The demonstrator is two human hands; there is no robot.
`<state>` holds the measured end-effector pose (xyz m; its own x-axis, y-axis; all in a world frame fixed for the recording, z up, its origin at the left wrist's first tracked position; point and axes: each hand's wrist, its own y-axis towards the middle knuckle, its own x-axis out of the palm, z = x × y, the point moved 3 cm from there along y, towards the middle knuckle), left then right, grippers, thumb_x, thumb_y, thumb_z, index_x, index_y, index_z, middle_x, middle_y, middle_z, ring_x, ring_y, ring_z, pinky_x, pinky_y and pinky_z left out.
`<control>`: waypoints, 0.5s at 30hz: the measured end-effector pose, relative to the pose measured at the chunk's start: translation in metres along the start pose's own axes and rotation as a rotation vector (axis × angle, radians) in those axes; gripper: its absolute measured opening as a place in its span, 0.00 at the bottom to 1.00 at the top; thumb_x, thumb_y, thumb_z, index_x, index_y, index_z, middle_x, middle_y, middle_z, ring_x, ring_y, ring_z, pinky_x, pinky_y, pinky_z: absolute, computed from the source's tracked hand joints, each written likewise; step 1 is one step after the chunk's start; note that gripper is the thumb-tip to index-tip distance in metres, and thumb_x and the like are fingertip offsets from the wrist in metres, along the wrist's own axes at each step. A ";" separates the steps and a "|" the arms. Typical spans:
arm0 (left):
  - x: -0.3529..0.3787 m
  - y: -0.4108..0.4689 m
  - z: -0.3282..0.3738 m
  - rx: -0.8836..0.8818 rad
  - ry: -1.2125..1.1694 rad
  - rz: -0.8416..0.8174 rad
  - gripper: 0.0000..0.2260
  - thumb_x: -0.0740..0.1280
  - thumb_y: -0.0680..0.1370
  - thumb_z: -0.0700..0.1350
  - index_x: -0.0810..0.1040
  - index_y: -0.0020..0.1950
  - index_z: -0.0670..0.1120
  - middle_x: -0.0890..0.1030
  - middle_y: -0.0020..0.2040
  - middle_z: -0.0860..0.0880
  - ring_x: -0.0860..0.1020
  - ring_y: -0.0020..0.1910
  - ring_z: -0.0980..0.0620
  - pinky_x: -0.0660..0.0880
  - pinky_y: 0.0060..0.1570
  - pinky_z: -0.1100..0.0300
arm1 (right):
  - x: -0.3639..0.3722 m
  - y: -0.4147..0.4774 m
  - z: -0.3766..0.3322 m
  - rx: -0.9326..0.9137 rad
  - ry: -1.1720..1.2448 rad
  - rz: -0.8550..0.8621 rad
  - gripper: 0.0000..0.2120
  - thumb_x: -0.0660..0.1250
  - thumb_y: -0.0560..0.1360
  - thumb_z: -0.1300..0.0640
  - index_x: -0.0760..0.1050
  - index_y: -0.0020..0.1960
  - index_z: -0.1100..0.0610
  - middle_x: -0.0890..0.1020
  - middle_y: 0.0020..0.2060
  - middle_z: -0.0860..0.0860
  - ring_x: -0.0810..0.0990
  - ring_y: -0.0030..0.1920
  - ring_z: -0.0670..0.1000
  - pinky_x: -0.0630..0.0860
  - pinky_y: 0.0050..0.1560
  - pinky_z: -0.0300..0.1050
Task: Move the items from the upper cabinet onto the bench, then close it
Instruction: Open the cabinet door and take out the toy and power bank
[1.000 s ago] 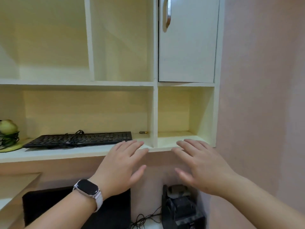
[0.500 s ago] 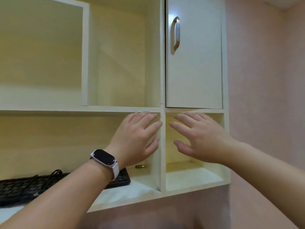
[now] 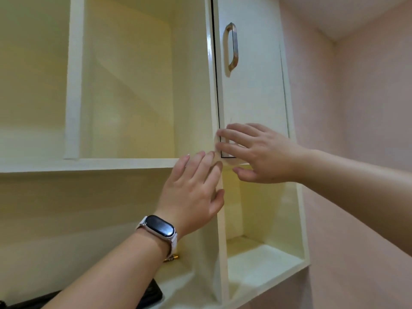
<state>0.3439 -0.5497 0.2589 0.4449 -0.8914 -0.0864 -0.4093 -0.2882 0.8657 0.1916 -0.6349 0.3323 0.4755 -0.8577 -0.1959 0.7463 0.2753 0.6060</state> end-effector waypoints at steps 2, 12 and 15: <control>0.002 -0.002 -0.001 0.015 0.022 0.019 0.24 0.63 0.75 0.55 0.76 0.66 0.43 0.76 0.67 0.42 0.73 0.67 0.43 0.60 0.69 0.47 | 0.004 0.000 0.003 -0.031 -0.033 0.010 0.27 0.64 0.74 0.45 0.70 0.70 0.55 0.70 0.71 0.56 0.67 0.71 0.59 0.65 0.70 0.56; 0.006 -0.002 0.000 -0.002 0.059 0.058 0.23 0.62 0.76 0.55 0.78 0.66 0.43 0.76 0.68 0.42 0.70 0.68 0.45 0.58 0.69 0.48 | 0.007 0.012 0.017 -0.214 -0.092 0.274 0.14 0.61 0.78 0.49 0.78 0.51 0.59 0.80 0.59 0.58 0.74 0.66 0.60 0.66 0.70 0.58; 0.005 0.000 0.000 0.001 0.058 0.032 0.23 0.64 0.76 0.55 0.79 0.65 0.44 0.76 0.68 0.42 0.70 0.69 0.45 0.57 0.69 0.48 | 0.000 0.016 0.020 -0.275 -0.080 0.323 0.12 0.59 0.78 0.52 0.77 0.49 0.58 0.81 0.49 0.57 0.79 0.56 0.60 0.71 0.63 0.57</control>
<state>0.3463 -0.5542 0.2586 0.4766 -0.8786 -0.0301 -0.4251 -0.2603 0.8669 0.1944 -0.6387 0.3574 0.6756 -0.7364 0.0373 0.6664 0.6315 0.3965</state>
